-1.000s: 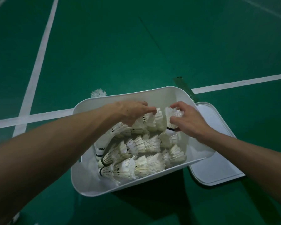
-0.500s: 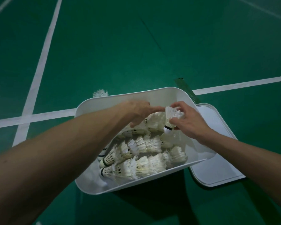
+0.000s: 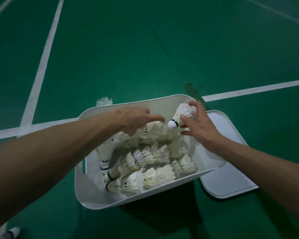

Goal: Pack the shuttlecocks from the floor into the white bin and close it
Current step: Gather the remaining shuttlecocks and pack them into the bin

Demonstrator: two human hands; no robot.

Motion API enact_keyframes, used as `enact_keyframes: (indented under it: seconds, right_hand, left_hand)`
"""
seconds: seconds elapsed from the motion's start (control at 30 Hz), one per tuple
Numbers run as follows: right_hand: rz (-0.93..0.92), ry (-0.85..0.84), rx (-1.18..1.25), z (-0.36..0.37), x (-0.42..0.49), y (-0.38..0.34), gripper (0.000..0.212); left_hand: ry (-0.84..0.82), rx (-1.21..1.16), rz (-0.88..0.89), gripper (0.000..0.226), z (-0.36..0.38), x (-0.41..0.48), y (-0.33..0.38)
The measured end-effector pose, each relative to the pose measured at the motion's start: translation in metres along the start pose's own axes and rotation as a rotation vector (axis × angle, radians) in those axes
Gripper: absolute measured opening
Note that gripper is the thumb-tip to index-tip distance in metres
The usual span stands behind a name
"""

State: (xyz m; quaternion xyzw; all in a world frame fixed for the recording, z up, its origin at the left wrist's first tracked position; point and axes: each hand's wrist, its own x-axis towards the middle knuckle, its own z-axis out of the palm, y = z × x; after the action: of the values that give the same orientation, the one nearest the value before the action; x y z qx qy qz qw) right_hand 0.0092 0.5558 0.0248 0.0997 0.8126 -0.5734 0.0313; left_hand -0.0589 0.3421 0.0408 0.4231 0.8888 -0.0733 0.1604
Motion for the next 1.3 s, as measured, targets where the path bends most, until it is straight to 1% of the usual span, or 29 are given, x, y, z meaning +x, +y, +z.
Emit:
enact_keyframes:
  seconds: [0.1,0.2,0.27,0.33,0.43,0.5,0.53,0.57,0.63,0.67,0.73,0.83,0.9,1.0,1.1,1.17,1.3]
  right_hand:
    - [-0.012,0.024,-0.07,0.0,0.0,-0.001,0.033]
    - [-0.021,0.074,-0.164,0.008,0.001,-0.001,0.032]
    - [0.022,0.117,-0.128,0.019,0.004,-0.002,0.03]
    - [0.114,0.13,-0.027,0.03,0.008,-0.005,0.027]
    - [0.234,0.114,0.075,0.034,0.013,-0.01,0.028]
    - [0.251,0.08,0.079,0.033,0.012,-0.009,0.024]
    - [0.236,0.055,0.026,0.033,0.01,-0.007,0.022]
    - [0.202,0.02,-0.079,0.033,0.007,-0.005,0.021]
    - [0.132,-0.069,-0.314,0.032,0.001,-0.003,0.023]
    - [0.118,-0.105,-0.392,0.032,-0.001,-0.003,0.026]
    - [0.134,-0.118,-0.45,0.027,-0.002,-0.003,0.028]
    - [0.151,-0.071,-0.455,0.02,-0.001,-0.002,0.032]
    - [0.132,-0.087,-0.475,0.019,-0.004,-0.004,0.042]
    - [0.087,-0.093,-0.523,0.022,-0.007,-0.006,0.059]
    - [0.046,-0.085,-0.57,0.026,-0.005,-0.008,0.068]
    - [0.046,-0.109,-0.578,0.029,-0.005,-0.01,0.07]
    - [0.043,-0.129,-0.65,0.031,-0.002,-0.009,0.062]
  left_hand:
    - [-0.012,-0.013,0.005,0.099,-0.003,-0.004,-0.001]
    - [0.014,-0.043,0.004,0.1,-0.003,-0.008,-0.002]
    - [0.049,-0.082,-0.005,0.099,0.0,-0.01,-0.003]
    - [0.084,-0.115,-0.018,0.098,0.005,-0.011,-0.004]
    - [0.128,-0.152,-0.042,0.099,0.01,-0.011,-0.002]
    - [0.146,-0.169,-0.062,0.097,0.014,-0.01,-0.001]
    - [0.147,-0.181,-0.07,0.096,0.016,-0.01,0.0]
    - [0.142,-0.196,-0.072,0.095,0.017,-0.009,0.0]
    - [0.123,-0.232,-0.065,0.096,0.019,-0.007,0.002]
    - [0.12,-0.251,-0.056,0.096,0.018,-0.007,0.002]
    - [0.142,-0.283,-0.035,0.091,0.013,-0.011,0.002]
    - [0.193,-0.277,-0.062,0.079,0.008,-0.028,-0.001]
    - [0.154,-0.267,-0.13,0.082,0.013,-0.045,-0.008]
    - [0.004,-0.236,-0.25,0.095,0.028,-0.066,-0.018]
    - [-0.133,-0.279,-0.286,0.106,0.044,-0.071,-0.022]
    - [-0.127,-0.317,-0.254,0.106,0.049,-0.066,-0.02]
    - [-0.052,-0.325,-0.185,0.111,0.05,-0.053,-0.015]
